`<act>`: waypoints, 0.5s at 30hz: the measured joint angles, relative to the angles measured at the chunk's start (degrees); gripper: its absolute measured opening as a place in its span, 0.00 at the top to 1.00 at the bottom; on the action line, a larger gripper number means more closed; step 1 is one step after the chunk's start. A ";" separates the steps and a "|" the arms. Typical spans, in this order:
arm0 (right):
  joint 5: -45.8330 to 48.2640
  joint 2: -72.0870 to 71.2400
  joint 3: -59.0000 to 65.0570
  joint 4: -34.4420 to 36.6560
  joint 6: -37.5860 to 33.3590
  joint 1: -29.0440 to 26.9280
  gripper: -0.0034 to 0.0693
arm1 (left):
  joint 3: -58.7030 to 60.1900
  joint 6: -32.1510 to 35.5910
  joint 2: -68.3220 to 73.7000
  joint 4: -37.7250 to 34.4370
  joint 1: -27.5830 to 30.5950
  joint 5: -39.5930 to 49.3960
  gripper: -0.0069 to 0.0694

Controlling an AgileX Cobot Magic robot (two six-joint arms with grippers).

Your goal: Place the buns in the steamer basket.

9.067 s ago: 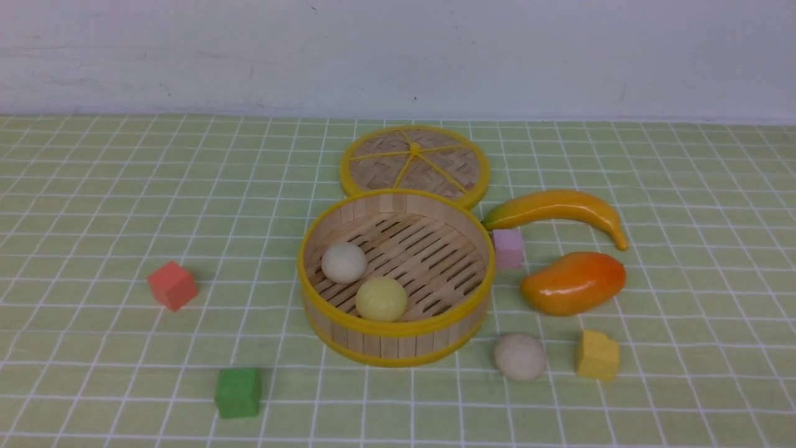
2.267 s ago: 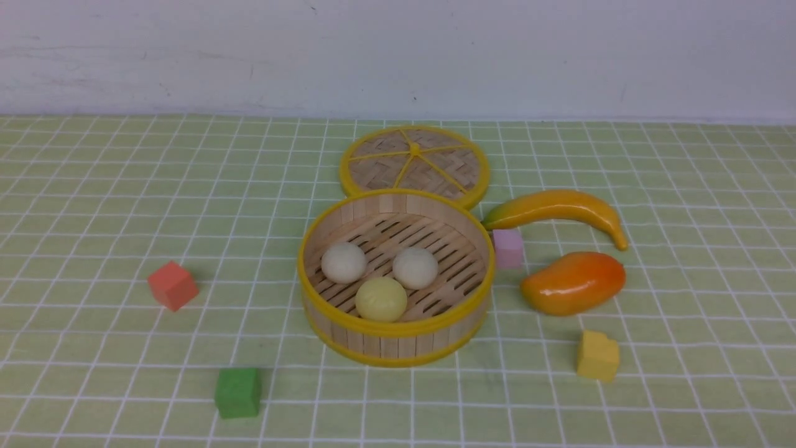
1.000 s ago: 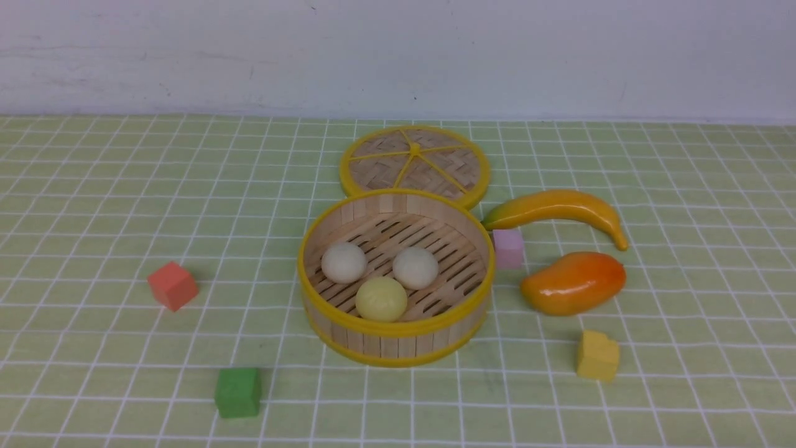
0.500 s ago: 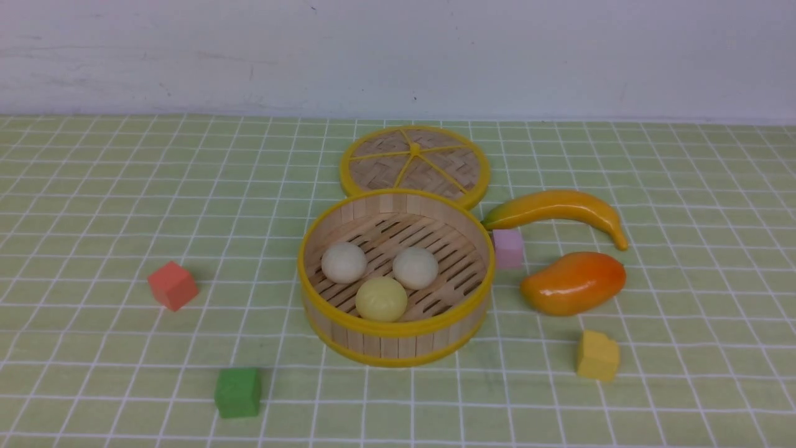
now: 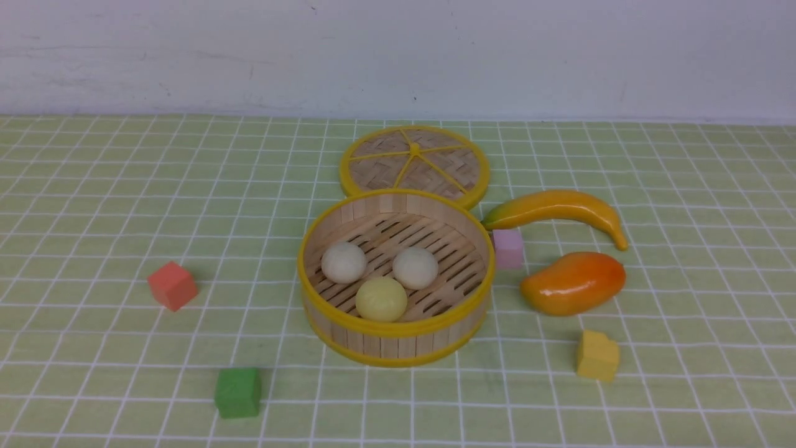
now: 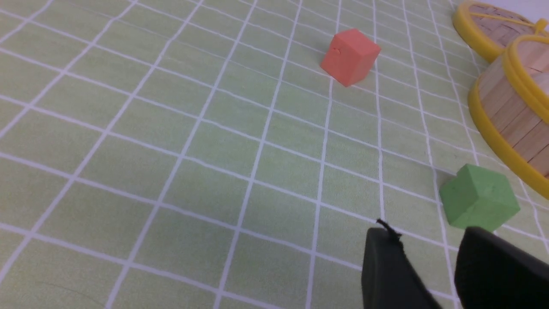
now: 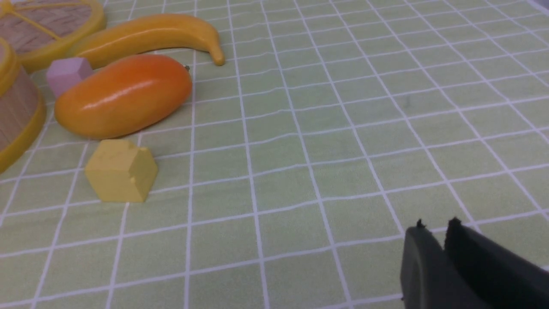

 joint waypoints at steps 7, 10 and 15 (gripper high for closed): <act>0.00 0.00 0.00 0.00 0.00 0.00 0.84 | 0.00 0.00 0.00 -0.01 0.00 0.00 0.60; 0.00 0.00 0.00 0.00 0.00 0.00 0.83 | 0.00 0.00 0.00 -0.12 0.00 0.00 0.60; 0.00 0.00 0.00 0.00 0.00 0.00 0.82 | 0.00 0.00 0.00 -0.12 0.00 0.00 0.60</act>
